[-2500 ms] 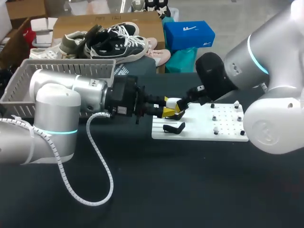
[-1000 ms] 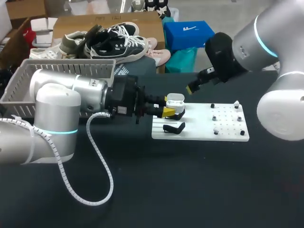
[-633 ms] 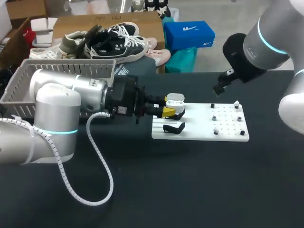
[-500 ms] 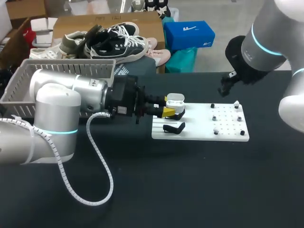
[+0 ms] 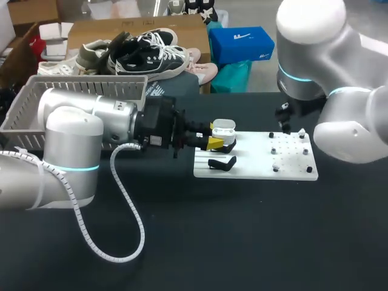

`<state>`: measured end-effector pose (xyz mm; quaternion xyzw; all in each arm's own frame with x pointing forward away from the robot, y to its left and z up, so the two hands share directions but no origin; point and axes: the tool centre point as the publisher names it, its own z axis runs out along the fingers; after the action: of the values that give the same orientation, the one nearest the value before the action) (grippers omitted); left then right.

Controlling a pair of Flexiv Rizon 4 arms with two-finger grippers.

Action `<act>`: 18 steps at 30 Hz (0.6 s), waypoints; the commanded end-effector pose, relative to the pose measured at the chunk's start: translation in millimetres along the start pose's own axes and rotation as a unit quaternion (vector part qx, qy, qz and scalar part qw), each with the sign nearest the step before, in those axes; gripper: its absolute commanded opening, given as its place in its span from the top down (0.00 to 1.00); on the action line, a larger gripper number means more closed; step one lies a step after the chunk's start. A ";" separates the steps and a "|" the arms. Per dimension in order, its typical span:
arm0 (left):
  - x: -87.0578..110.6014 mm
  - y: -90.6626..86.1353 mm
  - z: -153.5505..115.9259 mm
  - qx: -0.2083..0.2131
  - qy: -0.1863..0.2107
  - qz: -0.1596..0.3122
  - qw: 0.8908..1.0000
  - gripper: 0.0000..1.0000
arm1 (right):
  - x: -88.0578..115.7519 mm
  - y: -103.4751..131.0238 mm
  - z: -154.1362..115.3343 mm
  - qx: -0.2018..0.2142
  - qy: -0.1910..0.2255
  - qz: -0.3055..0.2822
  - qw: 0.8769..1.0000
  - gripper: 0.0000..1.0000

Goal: Pick up each earbud case from the left stands, insert the matching earbuds, close the lid, and place the case in the box.

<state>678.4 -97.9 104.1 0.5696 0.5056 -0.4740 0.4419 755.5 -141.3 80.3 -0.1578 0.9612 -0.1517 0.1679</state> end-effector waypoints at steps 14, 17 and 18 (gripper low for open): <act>0.2 -0.1 -0.1 0.000 0.000 0.000 1.000 1.00 | -4.7 1.6 54.4 0.013 0.076 0.024 0.997 0.53; 0.2 -0.1 -0.1 0.000 0.000 0.000 1.000 1.00 | -2.5 1.7 55.1 0.012 0.077 0.024 0.997 0.53; 0.2 -0.1 -0.1 0.000 0.000 0.000 1.000 1.00 | -2.0 1.8 55.5 0.012 0.077 0.024 0.997 0.53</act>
<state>678.4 -97.9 104.1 0.5696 0.5056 -0.4740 0.4418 777.7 -152.5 30.7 -0.1208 0.9730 -0.1699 0.0995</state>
